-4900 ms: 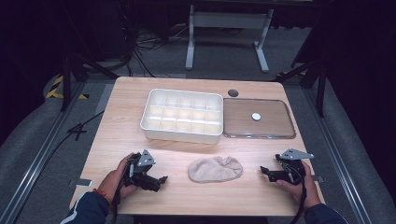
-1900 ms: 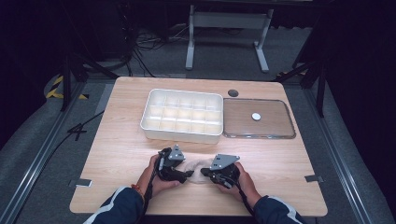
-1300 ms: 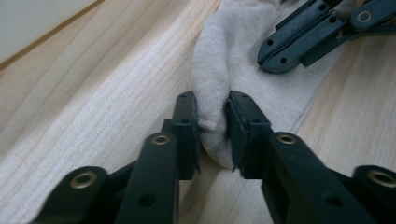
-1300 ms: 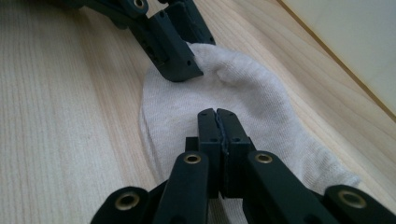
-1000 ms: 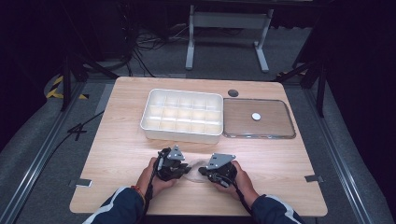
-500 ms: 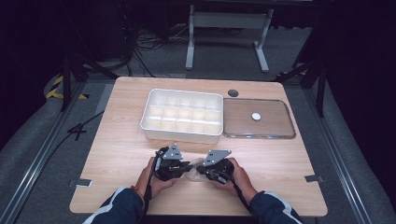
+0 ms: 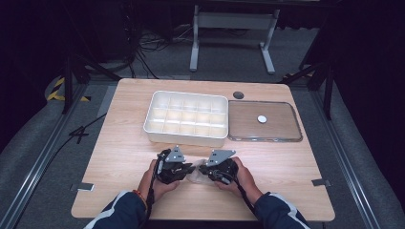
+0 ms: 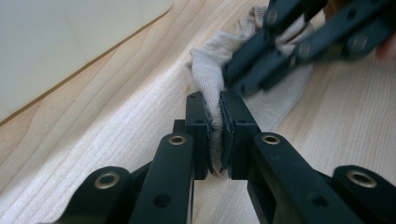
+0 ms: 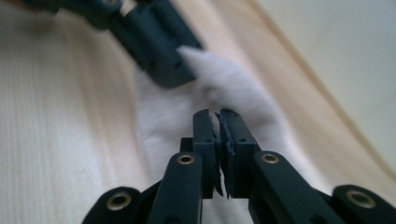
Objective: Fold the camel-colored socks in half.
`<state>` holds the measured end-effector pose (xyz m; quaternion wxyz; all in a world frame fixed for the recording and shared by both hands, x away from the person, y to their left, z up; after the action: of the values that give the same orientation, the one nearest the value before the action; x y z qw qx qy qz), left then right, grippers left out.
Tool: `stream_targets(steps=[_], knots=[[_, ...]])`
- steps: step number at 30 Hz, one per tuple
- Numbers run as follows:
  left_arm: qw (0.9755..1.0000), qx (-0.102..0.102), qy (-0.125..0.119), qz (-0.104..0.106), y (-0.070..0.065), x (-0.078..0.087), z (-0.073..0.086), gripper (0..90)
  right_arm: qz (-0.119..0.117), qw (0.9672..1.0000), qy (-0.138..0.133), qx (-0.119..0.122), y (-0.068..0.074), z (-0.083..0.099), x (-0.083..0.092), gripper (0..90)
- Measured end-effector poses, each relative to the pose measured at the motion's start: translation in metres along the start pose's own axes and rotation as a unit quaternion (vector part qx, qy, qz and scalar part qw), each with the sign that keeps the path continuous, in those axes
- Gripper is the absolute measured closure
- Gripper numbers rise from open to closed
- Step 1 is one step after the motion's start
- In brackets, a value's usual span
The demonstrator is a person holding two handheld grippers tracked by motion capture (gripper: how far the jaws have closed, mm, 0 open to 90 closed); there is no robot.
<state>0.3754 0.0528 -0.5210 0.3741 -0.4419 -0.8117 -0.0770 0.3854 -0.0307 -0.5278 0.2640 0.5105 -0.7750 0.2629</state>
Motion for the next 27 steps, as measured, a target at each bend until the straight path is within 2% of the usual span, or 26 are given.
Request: stream_targets(steps=[1, 3, 7, 11, 12, 17, 20, 23, 25, 27], knots=[[1.0000, 0.000, 0.000, 0.000, 0.000, 0.000, 0.000, 82.7, 0.000, 1.0000, 0.000, 0.000, 0.000, 0.000, 0.000, 86.2], [1.0000, -0.004, 0.001, -0.002, 0.000, 0.000, 0.000, 82.7, 0.015, 0.9999, -0.005, -0.003, -0.006, -0.001, 0.003, 87.4], [1.0000, -0.003, 0.002, -0.002, -0.001, -0.001, 0.000, 82.6, 0.022, 0.9996, 0.014, -0.007, -0.007, 0.007, -0.007, 88.2], [1.0000, -0.007, 0.001, -0.001, -0.001, -0.002, -0.002, 82.3, 0.019, 0.9996, 0.015, -0.013, -0.008, 0.009, -0.013, 88.2], [1.0000, -0.003, -0.003, -0.002, -0.002, -0.003, -0.003, 82.2, 0.018, 0.9996, 0.014, -0.016, -0.007, 0.008, -0.014, 88.3], [0.9999, -0.006, -0.014, -0.005, -0.002, -0.001, -0.007, 82.2, 0.025, 0.9996, 0.007, -0.012, -0.005, 0.002, -0.022, 88.4], [0.9999, -0.009, -0.011, -0.008, -0.001, 0.000, -0.006, 82.3, 0.027, 0.9995, 0.005, -0.014, -0.006, 0.001, -0.022, 82.1], [0.9998, -0.004, -0.015, -0.009, 0.000, 0.002, -0.007, 82.7, 0.016, 0.9997, -0.007, -0.017, -0.008, -0.001, -0.013, 78.7], [0.9998, -0.007, -0.013, -0.011, 0.001, 0.004, -0.007, 82.8, 0.020, 0.9995, -0.016, -0.018, -0.013, -0.004, -0.001, 75.7], [0.9998, -0.008, -0.011, -0.011, 0.001, 0.004, -0.006, 82.9, 0.032, 0.9993, -0.021, -0.007, -0.020, -0.003, 0.017, 74.6]])
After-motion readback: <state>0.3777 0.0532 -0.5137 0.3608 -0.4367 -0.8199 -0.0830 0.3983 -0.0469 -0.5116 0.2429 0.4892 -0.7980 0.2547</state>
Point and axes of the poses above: each handheld gripper's, and its own axes: x roughly backward along the jaws, z roughly out of its underside, y roughly to its left, the point moved 10 cm from there along -x, roughly forward along the jaws, and after that the axes turned 7 degrees about x, right-handed, at the moved point
